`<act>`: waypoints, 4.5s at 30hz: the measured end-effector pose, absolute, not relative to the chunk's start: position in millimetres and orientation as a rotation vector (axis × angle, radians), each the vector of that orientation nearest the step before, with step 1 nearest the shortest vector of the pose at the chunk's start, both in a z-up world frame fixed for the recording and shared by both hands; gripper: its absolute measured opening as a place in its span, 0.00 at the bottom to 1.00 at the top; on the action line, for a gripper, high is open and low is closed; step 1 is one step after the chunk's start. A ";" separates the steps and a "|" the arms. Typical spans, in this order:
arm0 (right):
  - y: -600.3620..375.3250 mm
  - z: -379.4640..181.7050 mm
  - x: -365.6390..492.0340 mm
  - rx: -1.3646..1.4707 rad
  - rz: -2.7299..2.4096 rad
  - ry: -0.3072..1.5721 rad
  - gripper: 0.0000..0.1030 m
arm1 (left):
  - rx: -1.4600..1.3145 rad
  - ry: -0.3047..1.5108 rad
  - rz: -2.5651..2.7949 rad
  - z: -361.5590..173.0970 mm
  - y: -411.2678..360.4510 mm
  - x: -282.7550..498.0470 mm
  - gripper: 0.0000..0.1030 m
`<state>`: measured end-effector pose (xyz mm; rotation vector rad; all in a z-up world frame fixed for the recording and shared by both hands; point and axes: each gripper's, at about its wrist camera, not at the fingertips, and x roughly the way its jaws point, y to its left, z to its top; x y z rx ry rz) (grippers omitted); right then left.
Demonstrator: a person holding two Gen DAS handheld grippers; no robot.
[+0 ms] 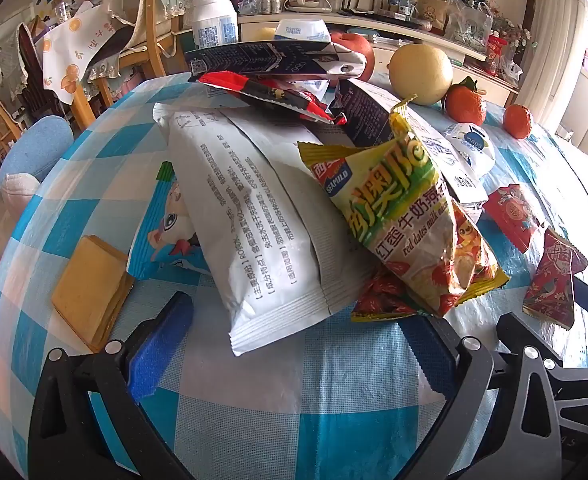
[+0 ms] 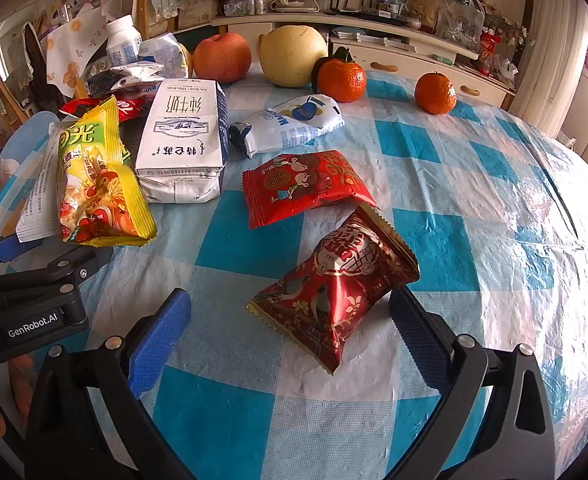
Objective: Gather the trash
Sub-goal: 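Move both tools over the table toward the snack pile, then close left gripper on yellow square block while right gripper closes on yellow chip bag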
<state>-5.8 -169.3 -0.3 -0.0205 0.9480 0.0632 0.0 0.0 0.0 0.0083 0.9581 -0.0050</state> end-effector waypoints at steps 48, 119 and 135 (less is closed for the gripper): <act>-171.1 108.8 -167.0 -0.040 -0.106 0.507 0.96 | -0.001 0.596 -0.075 134.7 55.3 -183.7 0.96; -169.3 90.6 -175.0 0.065 0.056 0.618 0.96 | -0.092 0.695 -0.089 85.4 117.8 -158.5 0.96; -138.6 66.6 -109.8 0.005 0.231 0.658 0.96 | 0.020 0.816 -0.075 47.7 140.2 -70.7 0.96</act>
